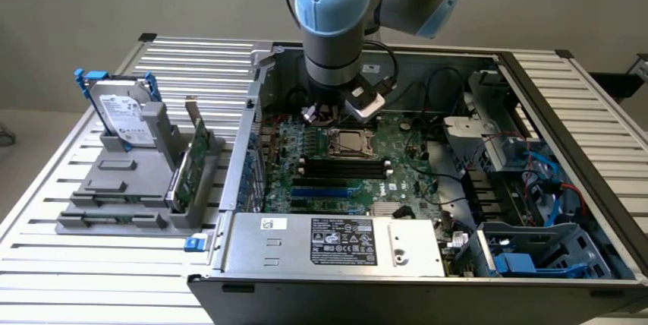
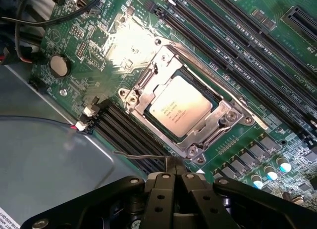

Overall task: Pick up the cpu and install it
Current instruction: 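Close the cpu cover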

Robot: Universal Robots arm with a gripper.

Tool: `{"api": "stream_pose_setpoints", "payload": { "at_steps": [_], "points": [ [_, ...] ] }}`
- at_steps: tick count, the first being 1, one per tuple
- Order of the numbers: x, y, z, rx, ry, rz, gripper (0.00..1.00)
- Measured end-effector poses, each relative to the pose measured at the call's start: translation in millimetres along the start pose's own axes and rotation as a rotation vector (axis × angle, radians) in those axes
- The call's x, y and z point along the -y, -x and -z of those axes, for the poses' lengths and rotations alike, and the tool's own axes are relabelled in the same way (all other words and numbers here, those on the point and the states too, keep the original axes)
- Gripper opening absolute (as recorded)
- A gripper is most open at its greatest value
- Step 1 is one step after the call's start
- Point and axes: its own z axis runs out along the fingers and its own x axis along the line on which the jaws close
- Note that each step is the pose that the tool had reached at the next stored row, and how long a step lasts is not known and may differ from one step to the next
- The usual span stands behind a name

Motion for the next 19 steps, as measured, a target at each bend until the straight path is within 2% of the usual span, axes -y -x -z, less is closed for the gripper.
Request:
{"api": "stream_pose_setpoints", "payload": {
  "at_steps": [3,19],
  "points": [
    [0.1,0.0,0.3,0.0027,-0.0016,-0.001,0.11],
    [4.8,-0.9,-1.8,0.003,-0.0028,0.009,0.11]
  ]
}}
